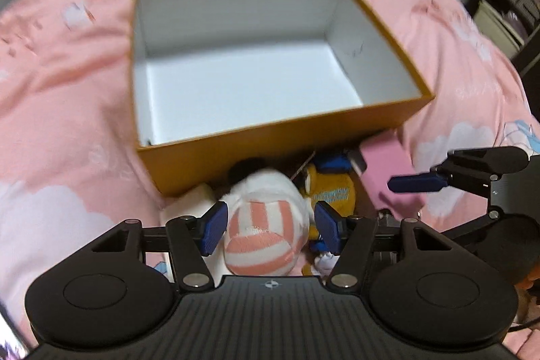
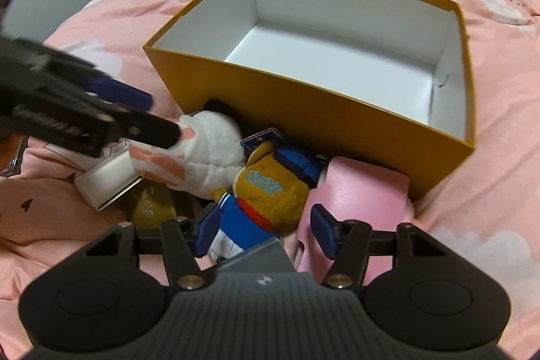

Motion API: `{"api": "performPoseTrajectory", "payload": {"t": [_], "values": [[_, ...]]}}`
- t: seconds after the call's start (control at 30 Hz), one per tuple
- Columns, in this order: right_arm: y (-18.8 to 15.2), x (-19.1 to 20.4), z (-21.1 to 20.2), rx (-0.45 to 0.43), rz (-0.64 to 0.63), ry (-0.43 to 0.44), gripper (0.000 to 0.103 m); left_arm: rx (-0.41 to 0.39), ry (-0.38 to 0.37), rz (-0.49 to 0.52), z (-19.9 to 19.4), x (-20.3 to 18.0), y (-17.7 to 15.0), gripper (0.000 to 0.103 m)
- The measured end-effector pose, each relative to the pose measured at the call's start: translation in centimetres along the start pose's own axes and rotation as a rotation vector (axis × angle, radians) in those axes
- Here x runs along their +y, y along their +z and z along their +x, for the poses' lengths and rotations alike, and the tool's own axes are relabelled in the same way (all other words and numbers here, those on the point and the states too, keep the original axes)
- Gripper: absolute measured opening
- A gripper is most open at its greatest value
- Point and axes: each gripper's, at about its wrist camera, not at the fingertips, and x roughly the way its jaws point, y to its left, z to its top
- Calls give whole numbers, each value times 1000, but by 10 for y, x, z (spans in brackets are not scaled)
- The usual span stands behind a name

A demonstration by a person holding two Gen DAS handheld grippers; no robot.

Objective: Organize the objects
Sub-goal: 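Close left tool on striped plush while right tool closes on brown plush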

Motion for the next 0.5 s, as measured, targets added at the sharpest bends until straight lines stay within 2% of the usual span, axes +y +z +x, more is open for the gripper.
{"api": "performPoseTrajectory", "payload": {"t": [0.2, 0.37, 0.5], "values": [[10, 1, 13, 39, -22, 26, 57, 173, -75, -21, 34, 16, 21, 69], [17, 4, 25, 85, -35, 54, 56, 263, -115, -34, 51, 23, 33, 70], [23, 7, 39, 137, -37, 35, 56, 323, -134, -52, 66, 25, 38, 70]]}}
